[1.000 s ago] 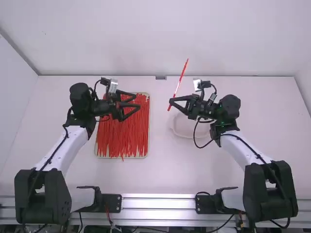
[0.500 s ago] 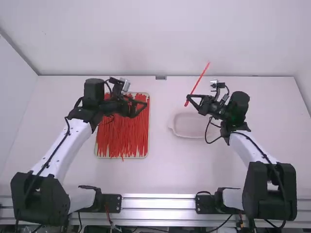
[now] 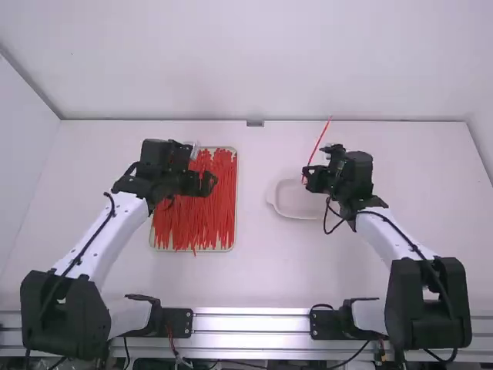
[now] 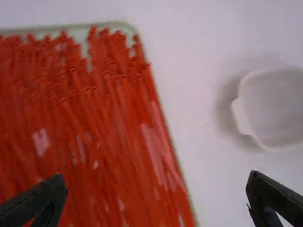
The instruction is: Fasten the cable tie
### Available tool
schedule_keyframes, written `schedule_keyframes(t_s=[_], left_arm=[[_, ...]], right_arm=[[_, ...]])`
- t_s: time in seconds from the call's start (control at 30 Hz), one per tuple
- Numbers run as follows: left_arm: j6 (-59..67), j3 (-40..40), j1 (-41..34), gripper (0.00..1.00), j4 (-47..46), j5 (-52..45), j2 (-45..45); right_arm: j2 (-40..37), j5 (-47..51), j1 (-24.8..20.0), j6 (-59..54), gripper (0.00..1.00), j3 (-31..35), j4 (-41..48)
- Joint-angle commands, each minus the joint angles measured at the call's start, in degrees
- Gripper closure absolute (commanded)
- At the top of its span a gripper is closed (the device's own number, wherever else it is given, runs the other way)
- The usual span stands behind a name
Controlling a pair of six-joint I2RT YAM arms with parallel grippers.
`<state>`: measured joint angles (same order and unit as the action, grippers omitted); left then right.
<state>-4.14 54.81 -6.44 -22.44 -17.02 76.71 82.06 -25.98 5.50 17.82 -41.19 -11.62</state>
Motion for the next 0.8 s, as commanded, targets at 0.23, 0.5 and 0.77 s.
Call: schedule_keyframes(t_s=[0.23,0.5,0.77], left_arm=[[-5.51,-9.75,0.07,0.01,4.83,11.93,0.02],[-6.91,-11.13,0.00,0.01,4.31,12.11,0.02],[-6.75,-11.61,0.02,0.01,4.98,10.43,0.02]], right_arm=[[-0.39,26.16,6.69,-4.72,1.00,-1.25,7.41],[0.09,33.09,9.31,-5.86,1.00,-1.20,11.06],[0.09,32.89,9.62,-5.68,1.00,-1.18,12.07]])
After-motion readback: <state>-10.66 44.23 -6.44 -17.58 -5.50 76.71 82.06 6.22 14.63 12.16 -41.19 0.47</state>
